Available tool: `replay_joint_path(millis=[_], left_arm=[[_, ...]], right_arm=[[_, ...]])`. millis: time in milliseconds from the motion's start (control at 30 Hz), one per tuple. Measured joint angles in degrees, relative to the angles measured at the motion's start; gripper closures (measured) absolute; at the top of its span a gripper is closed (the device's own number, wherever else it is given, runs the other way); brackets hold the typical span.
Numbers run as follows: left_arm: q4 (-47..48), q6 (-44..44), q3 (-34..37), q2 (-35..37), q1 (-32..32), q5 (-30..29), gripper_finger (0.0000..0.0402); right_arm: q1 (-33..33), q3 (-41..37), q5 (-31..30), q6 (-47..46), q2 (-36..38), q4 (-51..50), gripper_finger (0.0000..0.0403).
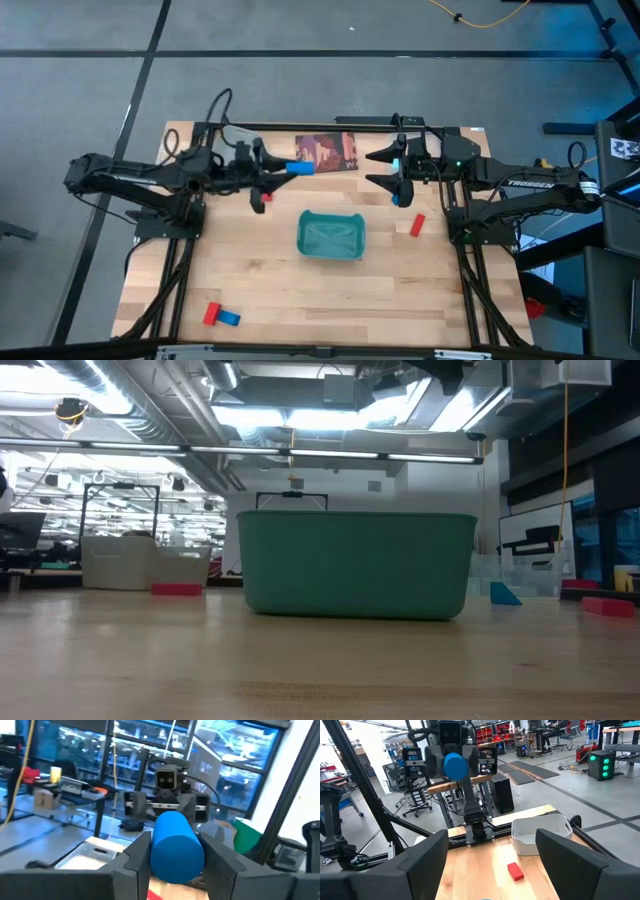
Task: Sort & place blocks by color
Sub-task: Put the cylinder blue block into the white bin
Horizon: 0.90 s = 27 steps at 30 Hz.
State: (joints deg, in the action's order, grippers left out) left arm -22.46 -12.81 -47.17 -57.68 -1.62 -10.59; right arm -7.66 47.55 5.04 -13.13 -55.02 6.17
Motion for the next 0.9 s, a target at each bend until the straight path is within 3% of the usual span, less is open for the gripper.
replay_joint_path(millis=[133, 267, 633, 800, 900], left_arm=[[-12.0, 1.0, 3.5, -2.7, -0.7, -0.1, 0.0275], [-16.8, -1.0, 7.2, -2.7, -0.1, -0.4, 0.0275], [-16.8, -2.2, 8.6, -1.7, -0.3, -0.5, 0.0275], [-16.0, -3.6, 8.5, -1.7, -0.1, -5.2, 0.0275], [-8.7, -3.9, 6.3, -1.3, 1.5, -8.7, 0.0275]], right_arm=[[0.0, 0.0, 0.0, -0.1, 0.0, 0.0, 0.0098], [0.0, 0.0, 0.1, -0.1, 0.0, 0.0, 0.0098], [0.0, 0.0, 0.1, -0.3, 0.0, 0.0, 0.0098], [0.0, 0.0, 0.1, -0.3, 0.0, 0.0, 0.0098], [0.0, 0.0, 0.1, -0.3, 0.0, 0.0, 0.0098]])
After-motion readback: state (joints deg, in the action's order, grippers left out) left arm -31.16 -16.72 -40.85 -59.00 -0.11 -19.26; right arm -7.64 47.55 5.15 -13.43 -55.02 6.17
